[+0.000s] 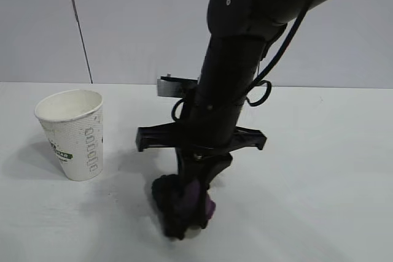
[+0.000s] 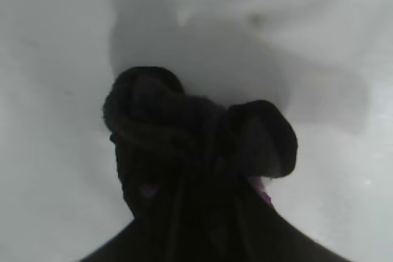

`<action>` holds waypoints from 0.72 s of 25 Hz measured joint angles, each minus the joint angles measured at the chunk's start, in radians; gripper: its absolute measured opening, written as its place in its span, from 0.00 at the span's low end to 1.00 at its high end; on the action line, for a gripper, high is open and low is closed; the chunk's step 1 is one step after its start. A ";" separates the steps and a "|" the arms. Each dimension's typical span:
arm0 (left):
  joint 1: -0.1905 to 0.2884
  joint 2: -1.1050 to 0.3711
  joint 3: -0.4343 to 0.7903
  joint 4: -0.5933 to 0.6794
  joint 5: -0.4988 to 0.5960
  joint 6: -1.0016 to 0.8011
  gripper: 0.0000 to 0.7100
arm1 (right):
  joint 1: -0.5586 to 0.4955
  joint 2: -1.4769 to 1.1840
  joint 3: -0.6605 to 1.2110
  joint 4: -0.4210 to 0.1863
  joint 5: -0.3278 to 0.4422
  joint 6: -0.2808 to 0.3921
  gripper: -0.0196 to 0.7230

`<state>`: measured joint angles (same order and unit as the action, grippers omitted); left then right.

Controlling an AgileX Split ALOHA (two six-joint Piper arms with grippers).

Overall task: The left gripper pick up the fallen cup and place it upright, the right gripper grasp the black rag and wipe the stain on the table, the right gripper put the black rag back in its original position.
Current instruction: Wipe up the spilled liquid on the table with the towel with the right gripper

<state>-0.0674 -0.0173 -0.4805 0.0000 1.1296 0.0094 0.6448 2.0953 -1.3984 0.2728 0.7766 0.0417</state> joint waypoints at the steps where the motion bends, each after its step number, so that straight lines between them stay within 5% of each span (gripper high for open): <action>1: 0.000 0.000 0.000 0.000 0.000 0.000 0.92 | 0.009 0.000 0.000 -0.011 -0.005 -0.002 0.16; 5: 0.000 0.000 0.000 0.000 0.000 0.000 0.92 | 0.016 0.004 0.000 -0.099 0.018 0.007 0.16; 8: 0.000 0.000 0.000 0.000 0.000 0.000 0.92 | -0.006 0.004 0.000 -0.221 0.059 0.059 0.16; 14: 0.000 0.000 0.000 0.000 0.000 0.000 0.92 | -0.069 0.004 0.000 -0.457 0.040 0.313 0.16; 18: 0.000 0.000 0.000 0.000 0.000 0.000 0.92 | -0.067 0.004 0.000 -0.408 -0.076 0.396 0.16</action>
<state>-0.0674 -0.0173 -0.4805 0.0000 1.1296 0.0094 0.5776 2.0997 -1.3984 -0.1355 0.7005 0.4379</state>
